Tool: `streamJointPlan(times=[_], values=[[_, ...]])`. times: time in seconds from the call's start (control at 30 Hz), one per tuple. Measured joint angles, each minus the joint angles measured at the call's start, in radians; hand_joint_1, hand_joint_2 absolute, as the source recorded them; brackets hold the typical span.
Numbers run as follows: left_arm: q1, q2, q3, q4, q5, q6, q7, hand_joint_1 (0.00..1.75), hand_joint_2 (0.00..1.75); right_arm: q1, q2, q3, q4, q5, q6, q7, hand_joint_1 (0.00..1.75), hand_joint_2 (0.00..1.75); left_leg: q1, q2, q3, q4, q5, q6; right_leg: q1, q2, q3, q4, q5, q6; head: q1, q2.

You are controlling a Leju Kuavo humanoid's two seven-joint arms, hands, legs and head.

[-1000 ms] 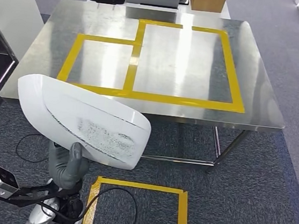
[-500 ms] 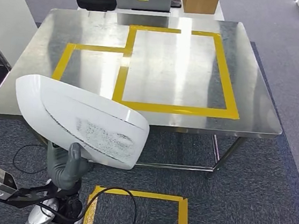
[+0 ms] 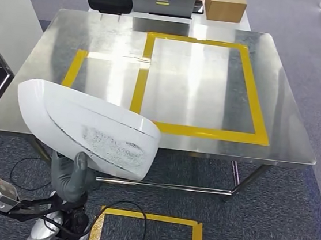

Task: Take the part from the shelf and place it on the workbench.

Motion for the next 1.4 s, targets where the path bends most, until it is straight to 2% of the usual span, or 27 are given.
streamJointPlan(times=[0.07,0.1,0.13,0.2,0.27,0.3,0.33,0.4,0.47,0.57,0.6,0.63,0.67,0.73,0.77,0.83,0.87,0.93,1.0,1.07,1.1,1.13,1.17,1.23,1.27,1.33,1.4], values=[[0.000,-0.001,0.000,0.000,-0.001,0.000,0.000,1.75,1.75,-0.006,-0.002,-0.001,0.000,-0.002,0.000,-0.002,0.00,1.75,0.000,0.001,0.008,0.000,-0.010,0.003,0.001,0.000,-0.089,0.125,-0.043,0.005,0.002,0.000],[0.001,-0.001,0.001,0.000,-0.005,0.002,0.000,1.75,1.75,-0.010,-0.003,-0.002,-0.001,-0.002,0.000,-0.003,0.00,1.75,-0.001,0.001,0.015,0.000,-0.017,0.003,0.001,0.000,-0.121,0.158,-0.046,0.005,0.002,0.000],[0.001,-0.001,0.001,0.000,-0.012,0.005,0.000,1.75,1.75,-0.013,-0.003,-0.002,-0.001,-0.003,0.000,-0.003,0.00,1.75,-0.001,0.000,0.024,0.000,-0.025,0.002,0.001,0.000,-0.134,0.154,-0.029,0.005,0.002,0.000],[0.001,0.000,0.007,0.000,-0.035,0.013,0.000,1.75,1.75,-0.011,-0.005,-0.002,-0.001,-0.002,0.000,-0.001,0.00,1.75,0.000,-0.002,0.050,0.000,-0.042,-0.002,0.000,-0.001,-0.114,0.052,0.066,0.000,0.003,0.000],[-0.002,0.005,0.016,0.001,-0.072,0.028,0.000,1.75,1.75,-0.007,-0.006,-0.002,0.000,-0.004,0.000,-0.001,0.00,1.75,-0.002,-0.003,0.070,0.002,-0.058,-0.012,0.003,-0.003,-0.087,-0.047,0.120,-0.008,0.004,0.000],[-0.006,0.010,0.019,0.002,-0.104,0.047,0.000,1.75,1.75,-0.005,-0.006,-0.003,0.001,-0.006,0.000,-0.002,0.00,1.75,-0.003,-0.003,0.074,0.003,-0.064,-0.018,0.005,-0.004,-0.081,-0.069,0.129,-0.015,0.005,0.000],[-0.010,0.019,0.022,0.003,-0.148,0.076,0.001,1.75,1.75,-0.005,-0.006,-0.003,0.001,-0.008,0.000,-0.003,0.00,1.75,-0.005,-0.002,0.077,0.005,-0.067,-0.024,0.007,-0.005,-0.080,-0.073,0.123,-0.023,0.005,0.000],[-0.027,0.045,0.030,0.007,-0.265,0.166,0.001,1.75,1.75,-0.004,-0.005,-0.004,0.001,-0.010,0.001,-0.006,0.00,1.75,-0.005,-0.001,0.078,0.012,-0.069,-0.035,0.005,-0.004,-0.071,-0.081,0.134,-0.039,0.006,0.000],[-0.056,0.081,0.047,0.014,-0.392,0.279,0.003,1.75,1.75,-0.004,-0.004,-0.005,0.001,-0.010,0.002,-0.008,0.00,1.75,-0.004,0.000,0.048,0.070,-0.082,-0.046,0.002,-0.003,-0.059,-0.089,0.135,-0.047,0.002,0.000],[-0.115,0.141,0.085,0.044,-0.586,0.423,0.041,1.75,1.75,-0.001,-0.004,-0.006,0.001,-0.010,0.003,-0.013,0.00,1.75,-0.001,0.001,-0.060,0.248,-0.154,-0.060,0.002,-0.003,-0.054,-0.092,0.131,-0.054,-0.002,0.000],[-0.135,0.159,0.099,0.059,-0.638,0.453,0.059,1.75,1.75,0.000,-0.004,-0.007,0.001,-0.010,0.003,-0.014,0.00,1.75,-0.001,0.001,-0.088,0.284,-0.166,-0.061,0.004,-0.002,-0.054,-0.092,0.130,-0.056,-0.002,0.000],[-0.156,0.177,0.112,0.073,-0.676,0.474,0.075,1.75,1.75,0.000,-0.004,-0.007,0.001,-0.010,0.003,-0.016,0.00,1.75,-0.001,0.001,-0.101,0.289,-0.157,-0.059,0.006,-0.001,-0.052,-0.092,0.128,-0.058,-0.002,0.000],[-0.175,0.191,0.122,0.085,-0.700,0.486,0.089,1.75,1.75,0.001,-0.004,-0.008,0.001,-0.010,0.003,-0.017,0.00,1.75,-0.002,0.001,-0.097,0.259,-0.126,-0.054,0.009,0.001,-0.049,-0.092,0.127,-0.060,-0.003,0.000],[-0.217,0.217,0.138,0.108,-0.757,0.518,0.123,1.75,1.75,0.002,-0.003,-0.008,0.001,-0.010,0.003,-0.017,0.00,1.75,-0.008,0.001,-0.054,0.132,-0.039,-0.036,0.014,0.002,-0.041,-0.093,0.124,-0.062,-0.001,0.000],[-0.243,0.229,0.143,0.124,-0.802,0.543,0.151,1.75,1.75,0.002,-0.002,-0.008,0.002,-0.010,0.003,-0.018,0.00,1.75,-0.012,0.001,-0.035,0.074,-0.017,-0.027,0.016,0.002,-0.040,-0.093,0.123,-0.062,0.000,0.000],[-0.309,0.261,0.156,0.175,-0.901,0.595,0.217,1.75,1.75,0.001,0.001,-0.009,0.002,-0.010,0.004,-0.018,0.00,1.75,-0.018,0.001,-0.020,0.018,-0.005,-0.014,0.017,0.000,-0.045,-0.093,0.123,-0.057,0.003,0.000],[-0.347,0.279,0.165,0.207,-0.942,0.615,0.250,1.75,1.75,0.000,0.002,-0.009,0.002,-0.009,0.005,-0.017,0.00,1.75,-0.020,0.000,-0.020,0.011,-0.005,-0.013,0.018,-0.001,-0.047,-0.094,0.124,-0.052,0.003,0.000],[-0.433,0.317,0.188,0.287,-1.025,0.650,0.312,1.75,1.75,-0.003,0.004,-0.010,0.002,-0.008,0.006,-0.013,0.00,1.75,-0.013,0.001,-0.012,-0.005,0.016,-0.010,0.019,0.001,-0.053,-0.089,0.119,-0.042,0.003,0.000],[-0.536,0.358,0.208,0.399,-1.107,0.679,0.354,1.75,1.75,-0.006,0.004,-0.011,0.002,-0.008,0.010,-0.010,0.00,1.75,-0.005,0.004,-0.007,-0.019,0.029,-0.007,0.019,0.004,-0.085,-0.026,0.082,-0.032,0.006,0.000],[-0.628,0.396,0.220,0.519,-1.142,0.695,0.361,1.75,1.75,-0.013,0.004,-0.012,0.001,-0.007,0.013,-0.010,0.00,1.75,-0.004,0.007,-0.009,-0.020,0.031,-0.006,0.015,0.005,-0.146,0.101,0.023,-0.022,0.008,0.000],[-0.660,0.411,0.226,0.567,-1.145,0.699,0.357,1.75,1.75,-0.016,0.003,-0.013,0.001,-0.007,0.014,-0.010,0.00,1.75,-0.004,0.010,-0.009,-0.020,0.030,-0.006,0.014,0.005,-0.172,0.155,0.006,-0.018,0.008,0.000],[-0.680,0.422,0.232,0.605,-1.145,0.702,0.353,1.75,1.75,-0.019,0.003,-0.014,0.001,-0.007,0.014,-0.010,0.00,1.75,-0.004,0.012,-0.009,-0.020,0.030,-0.007,0.012,0.004,-0.184,0.180,0.005,-0.013,0.008,0.000],[-0.693,0.430,0.236,0.634,-1.145,0.705,0.350,1.75,1.75,-0.020,0.003,-0.014,0.001,-0.007,0.014,-0.009,0.00,1.75,-0.003,0.014,-0.009,-0.019,0.029,-0.009,0.009,0.003,-0.179,0.171,0.022,-0.010,0.008,0.000],[-0.706,0.438,0.241,0.668,-1.147,0.709,0.348,1.75,1.75,-0.017,0.004,-0.015,0.001,-0.006,0.015,-0.007,0.00,1.75,-0.002,0.012,-0.009,-0.012,0.024,-0.016,0.002,0.002,-0.127,0.061,0.092,-0.004,0.008,0.000],[-0.716,0.441,0.240,0.685,-1.155,0.711,0.353,1.75,1.75,-0.015,0.004,-0.015,0.001,-0.005,0.016,-0.006,0.00,1.75,-0.003,0.010,-0.013,-0.005,0.020,-0.021,0.000,0.003,-0.098,0.001,0.117,-0.004,0.009,0.000],[-0.766,0.456,0.238,0.750,-1.196,0.707,0.386,1.75,1.75,-0.014,0.004,-0.014,0.001,-0.001,0.022,-0.004,0.00,1.75,-0.005,0.006,-0.026,0.010,0.017,-0.033,0.001,0.008,-0.063,-0.071,0.125,-0.017,0.009,0.000],[-0.844,0.488,0.237,0.857,-1.249,0.688,0.440,1.75,1.75,-0.015,0.005,-0.012,0.001,0.003,0.031,-0.002,0.00,1.75,-0.004,0.007,-0.035,0.015,0.018,-0.041,0.002,0.015,-0.059,-0.080,0.117,-0.033,0.008,0.000]])
